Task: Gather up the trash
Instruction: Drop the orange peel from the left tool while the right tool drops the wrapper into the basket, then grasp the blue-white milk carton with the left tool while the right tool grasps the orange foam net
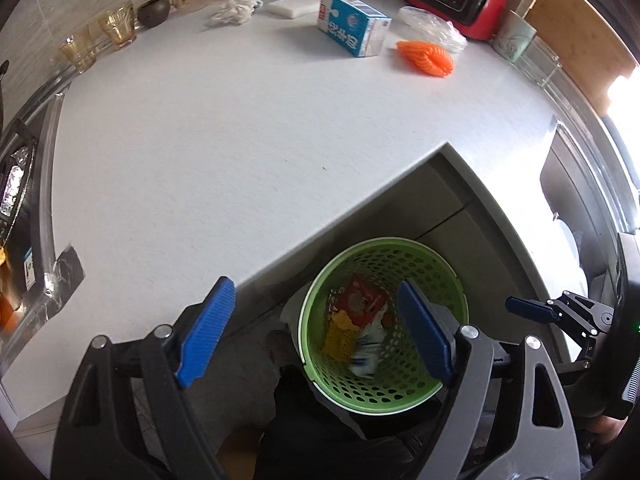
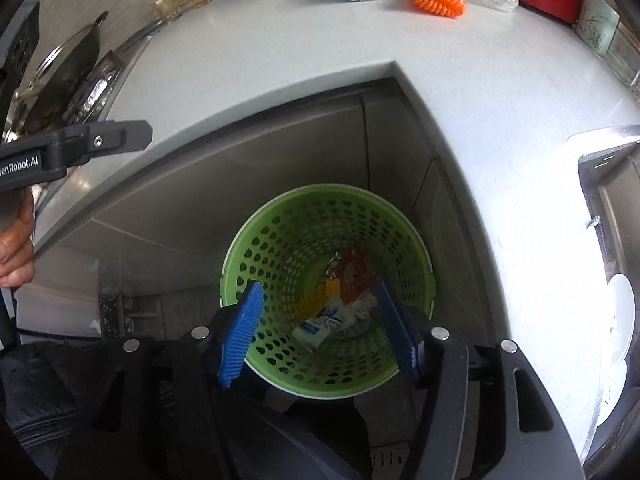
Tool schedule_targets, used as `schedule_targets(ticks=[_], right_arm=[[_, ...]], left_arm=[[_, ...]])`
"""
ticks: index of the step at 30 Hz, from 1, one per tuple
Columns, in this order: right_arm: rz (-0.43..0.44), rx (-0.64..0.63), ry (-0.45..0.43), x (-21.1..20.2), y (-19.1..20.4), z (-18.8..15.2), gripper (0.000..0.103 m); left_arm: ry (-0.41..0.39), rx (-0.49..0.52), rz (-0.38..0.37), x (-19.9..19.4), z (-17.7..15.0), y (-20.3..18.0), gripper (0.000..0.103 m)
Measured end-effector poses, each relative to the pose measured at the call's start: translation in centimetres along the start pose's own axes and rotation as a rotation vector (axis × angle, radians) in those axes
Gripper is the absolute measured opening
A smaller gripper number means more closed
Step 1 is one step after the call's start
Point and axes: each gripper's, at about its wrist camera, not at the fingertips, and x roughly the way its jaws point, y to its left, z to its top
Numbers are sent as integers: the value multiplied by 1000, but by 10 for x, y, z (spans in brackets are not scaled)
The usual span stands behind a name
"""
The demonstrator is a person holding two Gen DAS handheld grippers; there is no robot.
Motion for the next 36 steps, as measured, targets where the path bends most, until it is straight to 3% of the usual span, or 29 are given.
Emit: schedule_targets(ticks=[9,13,20,28,36], right_arm=[[-58,42,-130,-25,-10,40,80],[-90,55,-191,-36,-23,63,84],[-172,55,-268,-42,-43,108,94],[-180,77,-324,-28,-74,171,101],[-151,137,-317,9,-111,216,101]], left_arm=[[-62,-18,-24,-9,38,2,83],[-93,-36,-27,-11,72,-6,83],[-182,-80,13,-6,139,-27,92],[-188,-132,16,31,215,-48,95],[-152,-179,124,83,273,-60,95]])
